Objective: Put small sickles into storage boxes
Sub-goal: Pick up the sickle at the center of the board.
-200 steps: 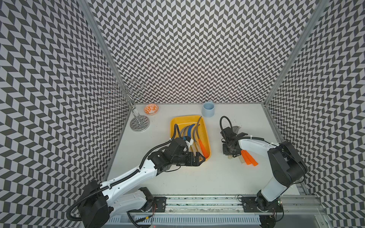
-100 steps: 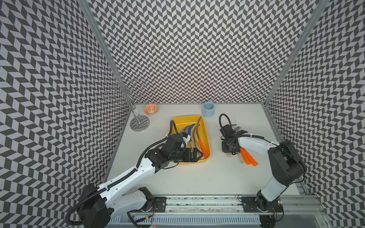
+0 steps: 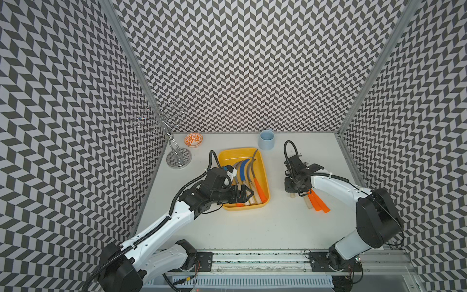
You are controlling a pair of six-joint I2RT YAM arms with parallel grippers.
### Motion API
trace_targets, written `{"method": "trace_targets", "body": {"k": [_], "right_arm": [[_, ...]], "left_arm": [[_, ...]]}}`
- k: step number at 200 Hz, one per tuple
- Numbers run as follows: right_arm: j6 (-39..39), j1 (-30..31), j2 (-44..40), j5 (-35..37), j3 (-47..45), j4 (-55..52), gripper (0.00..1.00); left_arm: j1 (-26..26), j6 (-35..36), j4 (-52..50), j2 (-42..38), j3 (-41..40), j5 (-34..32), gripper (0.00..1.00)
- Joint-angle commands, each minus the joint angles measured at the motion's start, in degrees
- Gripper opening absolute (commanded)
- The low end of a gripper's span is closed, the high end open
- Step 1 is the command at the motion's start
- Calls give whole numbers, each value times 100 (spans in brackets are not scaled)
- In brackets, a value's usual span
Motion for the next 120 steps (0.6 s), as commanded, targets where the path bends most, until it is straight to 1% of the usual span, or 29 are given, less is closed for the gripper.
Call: {"method": "trace_targets", "body": {"k": [1,55,120], "right_arm": [[93,170,-242,-31,219,-90,5],[347,698,-283,-2,695,-364,5],[551,1345,30,-17,1537,-606,4]], "left_arm": [[93,123,-142,-189,222,44,100],[332,150,-365,-508,129,21,100],[615,116,-655,-1044,-128,22,100]]}}
